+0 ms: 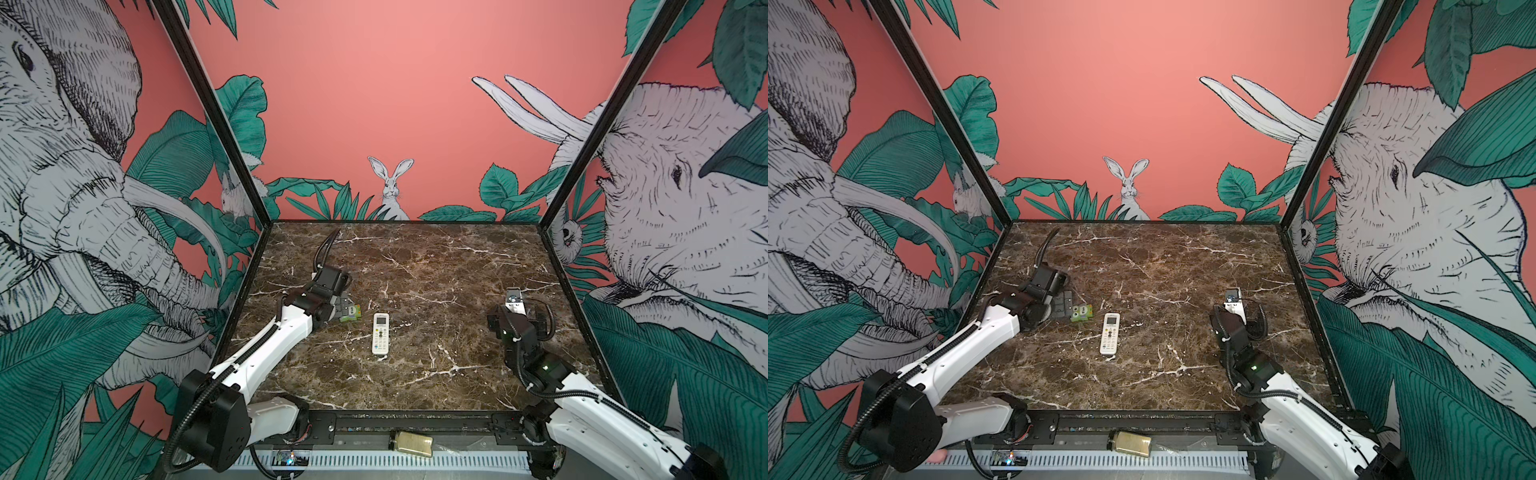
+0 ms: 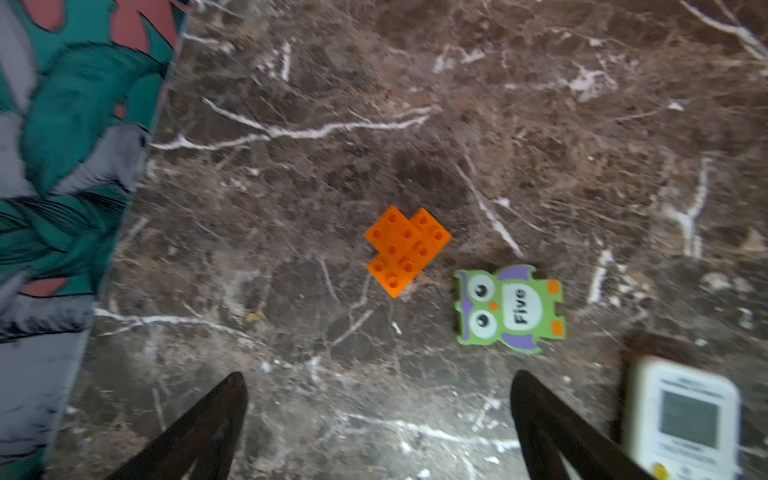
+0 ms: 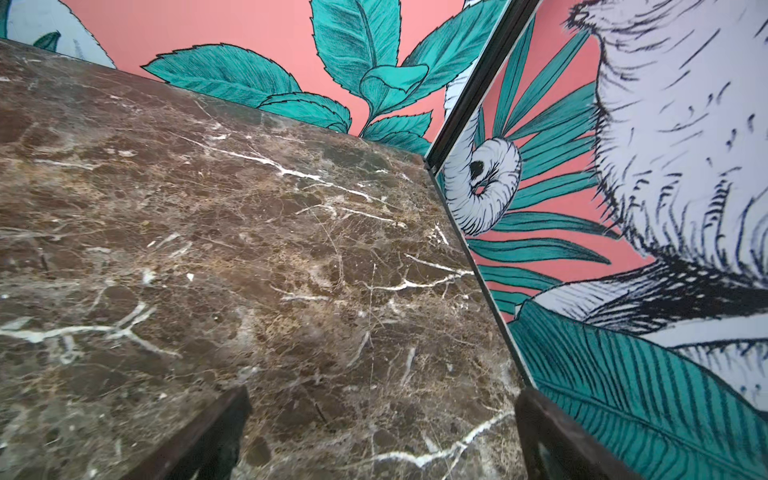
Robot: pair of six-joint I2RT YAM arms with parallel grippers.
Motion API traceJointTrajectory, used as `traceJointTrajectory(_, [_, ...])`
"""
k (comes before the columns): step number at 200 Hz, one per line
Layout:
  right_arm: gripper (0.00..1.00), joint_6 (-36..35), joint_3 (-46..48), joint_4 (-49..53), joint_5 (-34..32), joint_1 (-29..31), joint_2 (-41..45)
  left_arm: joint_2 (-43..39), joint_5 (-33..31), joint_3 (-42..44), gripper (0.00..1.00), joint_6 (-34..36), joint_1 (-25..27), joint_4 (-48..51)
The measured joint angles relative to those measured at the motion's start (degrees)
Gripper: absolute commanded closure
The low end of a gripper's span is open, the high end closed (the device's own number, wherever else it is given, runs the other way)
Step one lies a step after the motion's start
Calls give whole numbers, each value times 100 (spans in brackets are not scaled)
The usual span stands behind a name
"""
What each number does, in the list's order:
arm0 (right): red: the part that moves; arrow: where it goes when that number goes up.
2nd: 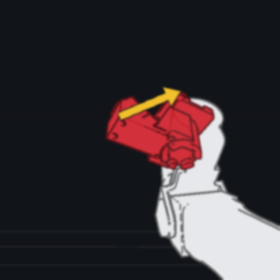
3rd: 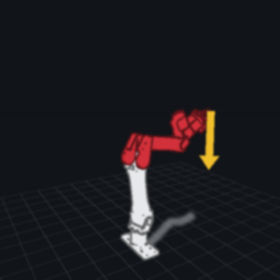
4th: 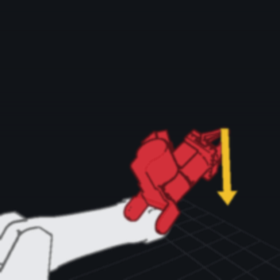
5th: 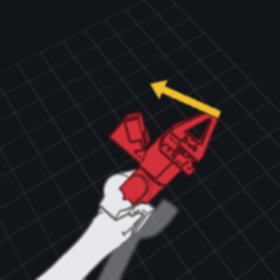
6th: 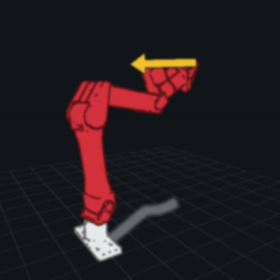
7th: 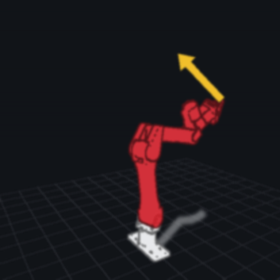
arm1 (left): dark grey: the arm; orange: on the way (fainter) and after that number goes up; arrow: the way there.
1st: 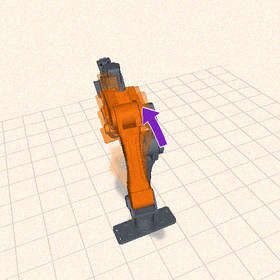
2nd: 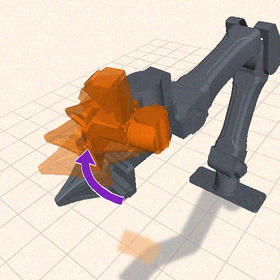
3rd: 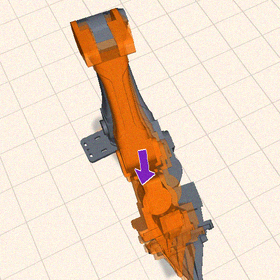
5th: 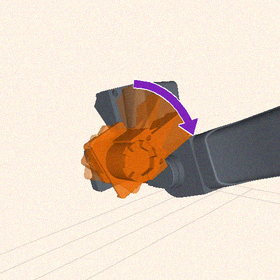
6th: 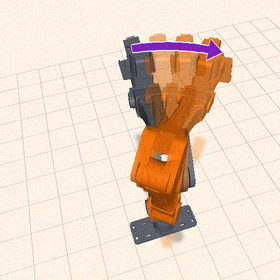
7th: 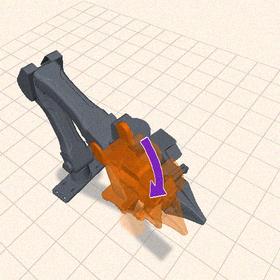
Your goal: Load the batteries into the remote control
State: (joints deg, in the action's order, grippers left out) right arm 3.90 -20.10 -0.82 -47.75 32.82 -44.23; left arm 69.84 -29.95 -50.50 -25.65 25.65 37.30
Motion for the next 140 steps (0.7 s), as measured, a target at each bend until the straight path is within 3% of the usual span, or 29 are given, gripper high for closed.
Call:
traceJointTrajectory(60, [1, -431, 437, -1598, 236, -848, -1165, 476, -1104, 345, 1, 1362, -354, -1480])
traceJointTrajectory(140, [1, -393, 378, -2765, 1185, -1873, -2273, 614, -1014, 1703, 1, 2820, -726, -4520])
